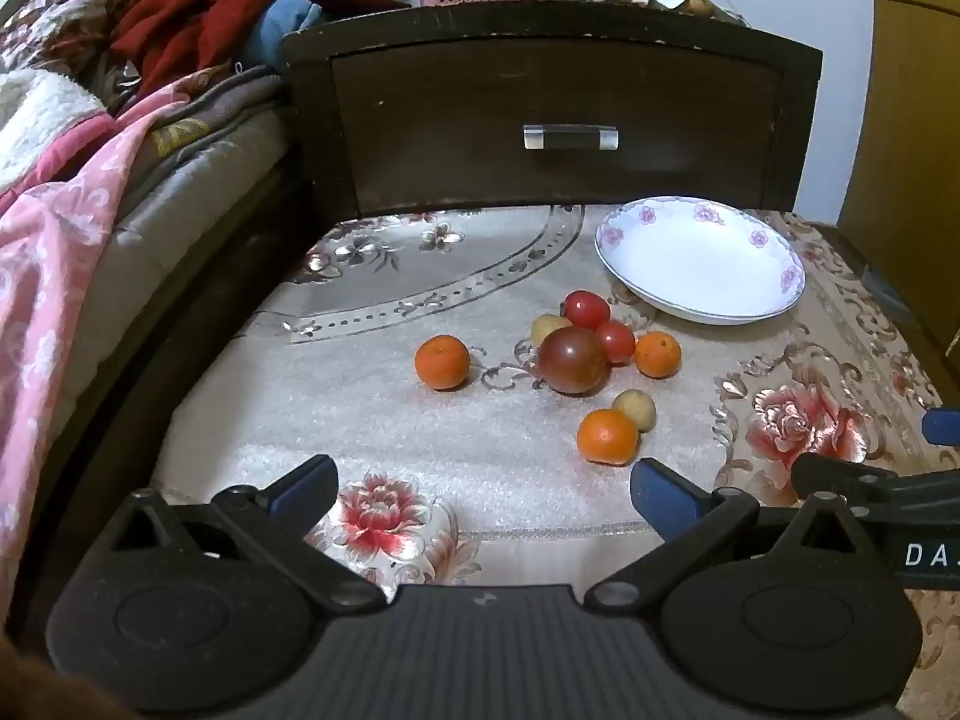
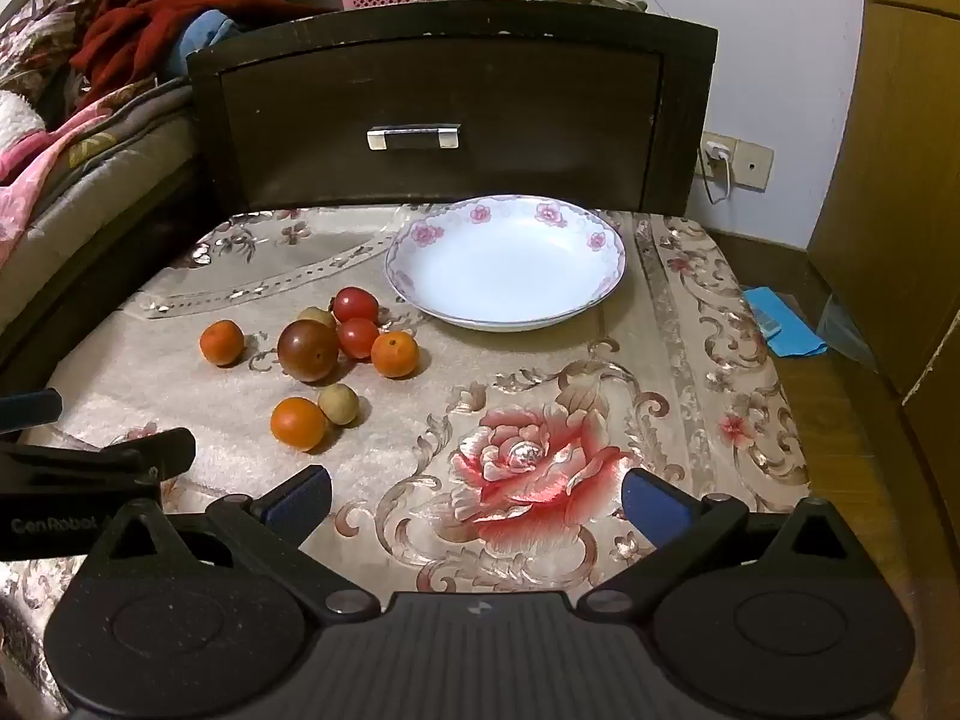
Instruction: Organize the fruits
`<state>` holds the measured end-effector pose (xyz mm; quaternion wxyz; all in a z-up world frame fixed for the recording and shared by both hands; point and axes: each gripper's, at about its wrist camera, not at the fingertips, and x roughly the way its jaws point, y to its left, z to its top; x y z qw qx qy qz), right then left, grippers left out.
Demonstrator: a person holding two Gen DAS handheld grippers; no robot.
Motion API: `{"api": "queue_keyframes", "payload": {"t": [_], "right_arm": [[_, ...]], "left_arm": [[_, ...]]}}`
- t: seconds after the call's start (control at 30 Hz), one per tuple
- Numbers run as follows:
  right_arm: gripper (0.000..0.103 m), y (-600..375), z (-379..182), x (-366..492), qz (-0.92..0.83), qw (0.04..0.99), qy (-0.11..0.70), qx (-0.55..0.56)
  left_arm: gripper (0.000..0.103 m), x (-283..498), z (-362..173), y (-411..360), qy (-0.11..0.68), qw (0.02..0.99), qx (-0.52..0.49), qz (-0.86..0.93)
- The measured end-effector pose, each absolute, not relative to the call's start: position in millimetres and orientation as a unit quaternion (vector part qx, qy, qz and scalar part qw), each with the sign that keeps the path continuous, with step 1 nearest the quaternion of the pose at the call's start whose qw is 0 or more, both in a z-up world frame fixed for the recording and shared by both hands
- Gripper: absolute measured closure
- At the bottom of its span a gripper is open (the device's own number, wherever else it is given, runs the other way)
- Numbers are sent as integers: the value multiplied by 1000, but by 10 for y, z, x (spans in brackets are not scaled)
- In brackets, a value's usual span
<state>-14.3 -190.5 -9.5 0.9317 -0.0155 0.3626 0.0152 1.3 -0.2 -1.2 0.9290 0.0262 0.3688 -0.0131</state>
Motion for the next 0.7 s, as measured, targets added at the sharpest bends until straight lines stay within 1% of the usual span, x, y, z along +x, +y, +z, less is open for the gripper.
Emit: {"api": "queue_keyframes", "payload": {"t": [0.07,0.3,0.7], "right_arm": [[7,-1913,-94,-130,17,927,375,-14],[7,-1880,-129,-130,20,928,371,-21],[7,-1881,-216,-93,24,921,388,-5]], "left_arm": [[0,29,-25,-4,372,928,23,-16],[0,4,-56,-12,378,926,15,-11],[0,69,-135,29,395,918,12,-14]]}}
